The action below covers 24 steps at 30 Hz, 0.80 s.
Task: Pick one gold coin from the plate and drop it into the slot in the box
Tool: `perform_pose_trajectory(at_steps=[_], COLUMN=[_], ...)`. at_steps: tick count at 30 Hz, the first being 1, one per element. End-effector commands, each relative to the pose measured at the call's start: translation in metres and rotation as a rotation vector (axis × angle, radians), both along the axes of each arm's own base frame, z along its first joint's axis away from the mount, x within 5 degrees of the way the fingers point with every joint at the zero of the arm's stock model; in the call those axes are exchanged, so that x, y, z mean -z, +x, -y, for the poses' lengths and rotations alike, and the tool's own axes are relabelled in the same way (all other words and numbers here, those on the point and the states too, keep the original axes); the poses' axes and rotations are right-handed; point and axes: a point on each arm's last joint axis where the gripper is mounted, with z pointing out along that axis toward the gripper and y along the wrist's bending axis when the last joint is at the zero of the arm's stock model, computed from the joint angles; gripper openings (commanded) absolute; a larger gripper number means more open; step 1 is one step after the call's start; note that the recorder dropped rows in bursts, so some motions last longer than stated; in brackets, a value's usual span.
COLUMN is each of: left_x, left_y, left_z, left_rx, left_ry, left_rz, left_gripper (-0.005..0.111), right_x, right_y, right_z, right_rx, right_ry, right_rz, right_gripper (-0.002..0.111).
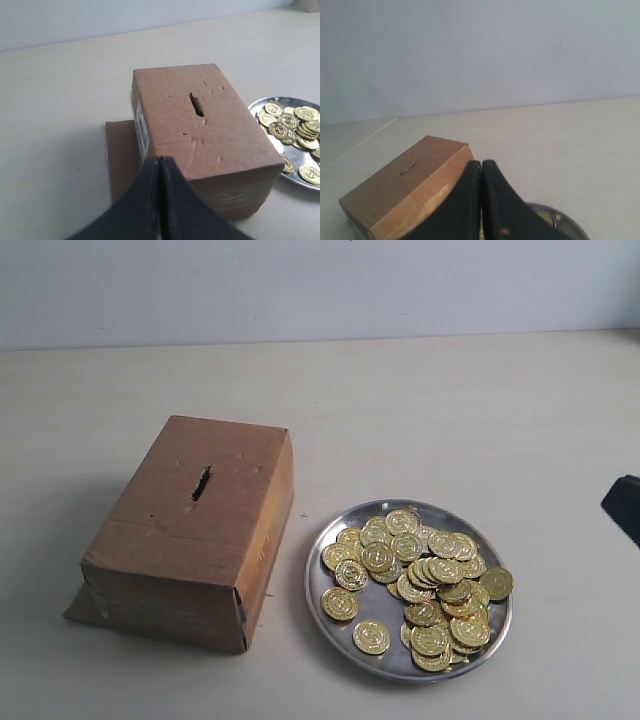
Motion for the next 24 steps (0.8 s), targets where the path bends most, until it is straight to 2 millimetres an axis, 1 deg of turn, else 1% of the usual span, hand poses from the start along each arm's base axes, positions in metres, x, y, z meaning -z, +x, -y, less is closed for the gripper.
perform_pose_trajectory(at_steps=[1, 6, 12, 17, 24], left_x=[-0.005, -0.012, -0.016, -0.019, -0.017], left_y=[-0.004, -0.014, -0.024, -0.032, -0.031], left_z=[-0.011, -0.026, -0.034, -0.037, -0.037], left_rx=[-0.104, -0.265, -0.37, -0.404, -0.4], left_ry=[-0.036, -0.075, -0.097, -0.114, -0.115], left_rz=[0.067, 0.17, 0.254, 0.315, 0.317], left_gripper=[0.0, 0.0, 0.0, 0.0, 0.0], right_x=[-0.006, -0.016, -0.02, -0.022, -0.022], right_y=[-0.005, -0.014, -0.02, -0.022, -0.022], right_z=[0.011, 0.022, 0.03, 0.031, 0.031], right_rx=[0.098, 0.219, 0.326, 0.34, 0.341], right_ry=[0.036, 0.076, 0.083, 0.087, 0.085], right_rz=[0.087, 0.218, 0.288, 0.316, 0.315], right_gripper=[0.0, 0.0, 0.0, 0.0, 0.0])
